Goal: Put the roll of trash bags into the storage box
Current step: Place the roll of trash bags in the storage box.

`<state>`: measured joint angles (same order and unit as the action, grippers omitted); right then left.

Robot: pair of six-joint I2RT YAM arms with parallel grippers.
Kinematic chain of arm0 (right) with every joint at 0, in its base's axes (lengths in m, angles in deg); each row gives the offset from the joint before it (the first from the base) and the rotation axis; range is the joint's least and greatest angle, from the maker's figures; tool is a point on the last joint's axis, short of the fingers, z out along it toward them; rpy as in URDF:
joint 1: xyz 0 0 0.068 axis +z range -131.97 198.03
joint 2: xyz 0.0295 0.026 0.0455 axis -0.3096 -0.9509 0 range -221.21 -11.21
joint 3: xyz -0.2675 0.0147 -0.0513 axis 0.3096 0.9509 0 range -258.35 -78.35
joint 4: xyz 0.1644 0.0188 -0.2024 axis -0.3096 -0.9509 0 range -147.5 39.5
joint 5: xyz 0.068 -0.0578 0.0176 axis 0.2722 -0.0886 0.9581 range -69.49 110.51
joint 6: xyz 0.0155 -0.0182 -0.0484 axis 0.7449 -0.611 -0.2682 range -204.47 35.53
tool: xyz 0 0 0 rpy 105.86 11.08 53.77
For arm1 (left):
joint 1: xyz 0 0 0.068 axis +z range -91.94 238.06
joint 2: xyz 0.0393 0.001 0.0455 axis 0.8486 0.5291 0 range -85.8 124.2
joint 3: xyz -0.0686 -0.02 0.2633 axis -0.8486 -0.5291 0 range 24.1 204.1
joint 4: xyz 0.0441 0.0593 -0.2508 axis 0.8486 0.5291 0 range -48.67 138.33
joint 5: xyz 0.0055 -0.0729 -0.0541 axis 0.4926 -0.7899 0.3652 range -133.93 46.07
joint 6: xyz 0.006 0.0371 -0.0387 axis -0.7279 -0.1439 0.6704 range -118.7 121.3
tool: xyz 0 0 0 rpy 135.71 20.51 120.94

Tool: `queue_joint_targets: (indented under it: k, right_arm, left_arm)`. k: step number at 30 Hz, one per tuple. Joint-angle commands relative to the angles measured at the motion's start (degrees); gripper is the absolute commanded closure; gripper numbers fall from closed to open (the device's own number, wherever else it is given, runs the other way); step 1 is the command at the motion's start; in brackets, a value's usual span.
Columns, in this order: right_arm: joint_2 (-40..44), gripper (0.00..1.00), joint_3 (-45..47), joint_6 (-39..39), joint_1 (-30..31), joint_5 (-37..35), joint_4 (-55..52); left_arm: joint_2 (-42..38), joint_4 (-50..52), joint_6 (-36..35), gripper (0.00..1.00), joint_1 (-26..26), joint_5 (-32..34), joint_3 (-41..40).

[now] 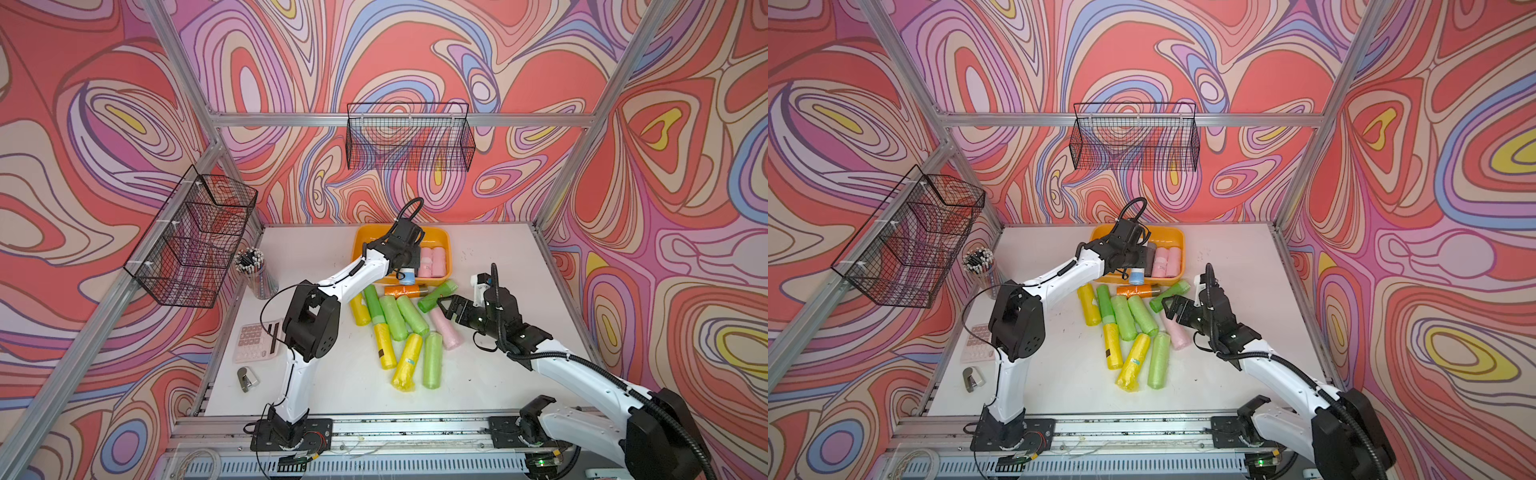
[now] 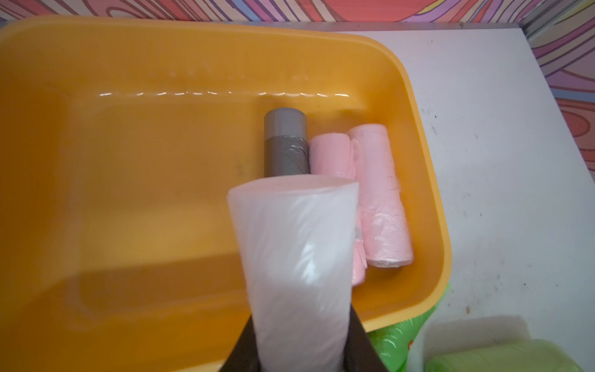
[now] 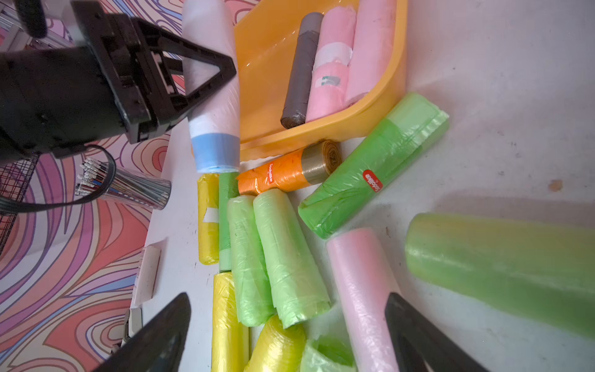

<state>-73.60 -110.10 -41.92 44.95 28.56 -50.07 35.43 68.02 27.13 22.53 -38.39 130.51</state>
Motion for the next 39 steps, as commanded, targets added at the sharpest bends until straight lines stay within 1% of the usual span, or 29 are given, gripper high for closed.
queue_joint_targets:
  k: [1,9,14,21,26,29,39]
  right_arm:
    - [1.4,0.04,1.1,0.2,-0.2,-2.1,0.1]
    - [0.8,0.04,1.6,0.0,-0.1,-3.0,0.9]
    - [-0.4,0.04,1.5,-0.2,-0.1,-2.4,0.9]
    - [0.0,0.04,1.9,0.1,-0.2,-2.4,1.6]
    - [0.2,0.04,2.5,0.1,-0.2,-2.6,2.1]
    - [0.3,0.04,2.8,-0.1,-0.2,-2.3,2.5]
    - [-0.1,0.04,2.4,-1.5,-0.2,-2.5,1.6]
  left_arm:
    - [2.1,0.3,-3.4,1.0,0.8,2.4,4.3]
    - [7.4,-2.2,-6.4,1.0,1.2,4.8,9.4]
    - [10.2,-5.9,-7.3,1.0,1.2,5.8,11.0]
    - [15.1,-5.1,-10.3,1.0,1.5,7.5,17.4]
    - [17.9,-4.2,-12.5,1.0,1.7,13.7,20.7]
    - [19.3,-2.7,-13.5,1.0,1.9,14.7,22.7]
    - [21.8,0.4,-11.3,1.0,2.0,12.5,22.9]
